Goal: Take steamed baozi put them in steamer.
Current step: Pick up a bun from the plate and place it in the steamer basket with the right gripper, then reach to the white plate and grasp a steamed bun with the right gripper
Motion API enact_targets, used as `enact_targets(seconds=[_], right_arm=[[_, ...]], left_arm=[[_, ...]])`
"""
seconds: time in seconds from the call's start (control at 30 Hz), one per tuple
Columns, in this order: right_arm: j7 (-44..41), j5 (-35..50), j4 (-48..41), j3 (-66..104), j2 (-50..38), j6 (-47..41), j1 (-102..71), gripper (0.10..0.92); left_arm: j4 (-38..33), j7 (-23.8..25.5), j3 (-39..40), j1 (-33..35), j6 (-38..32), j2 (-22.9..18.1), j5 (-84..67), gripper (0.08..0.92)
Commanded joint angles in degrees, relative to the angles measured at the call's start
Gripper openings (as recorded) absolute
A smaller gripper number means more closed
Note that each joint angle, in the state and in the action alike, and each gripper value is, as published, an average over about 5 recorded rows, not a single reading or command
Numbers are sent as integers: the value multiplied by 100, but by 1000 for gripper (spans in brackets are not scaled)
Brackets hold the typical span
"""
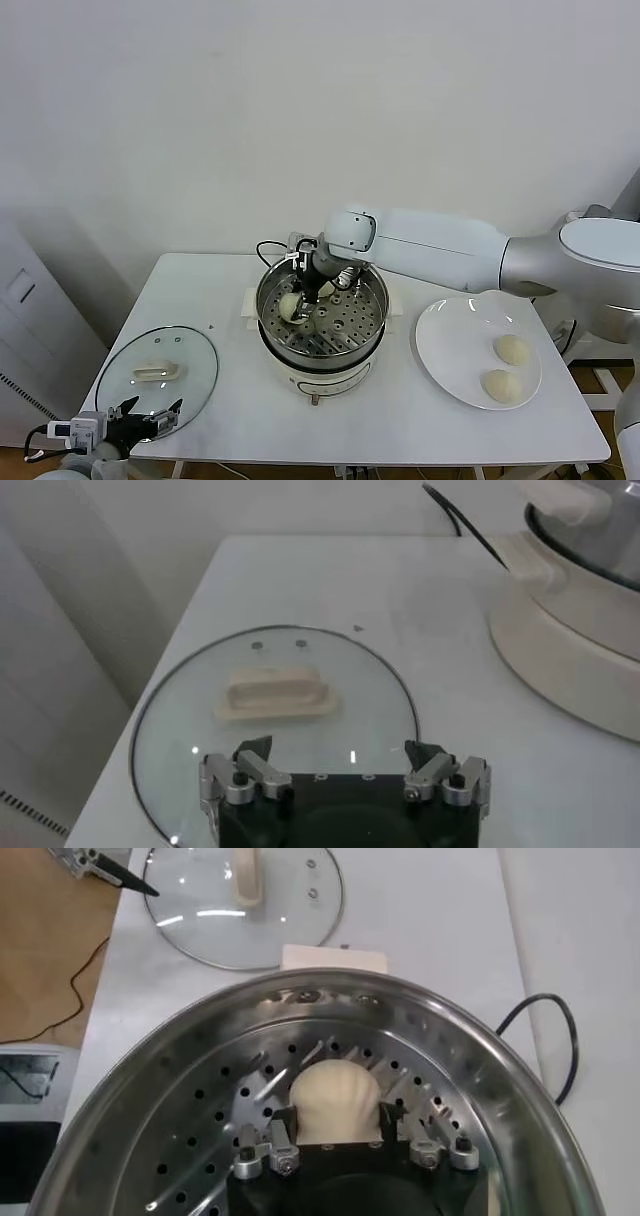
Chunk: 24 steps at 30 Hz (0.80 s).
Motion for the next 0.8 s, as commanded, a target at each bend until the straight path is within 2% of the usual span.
enact_targets(seconds=[0.03, 0.17, 0.47, 0.8], right_arm=[[-84, -59, -65, 76, 3, 28, 19, 749], [-646, -128, 22, 109, -349, 169, 374, 814], [-2190, -554, 518, -354, -1753, 922, 1680, 823], [-3141, -1531, 712, -1033, -3273, 1876, 2060, 823]], left_arm=[[9, 2, 8, -3, 1, -10, -1, 823], [-16, 1, 8, 11, 4, -7, -1, 823], [-102, 1, -15, 69, 6, -53, 6, 823], [-199, -1, -34, 104, 17, -76, 10, 823]])
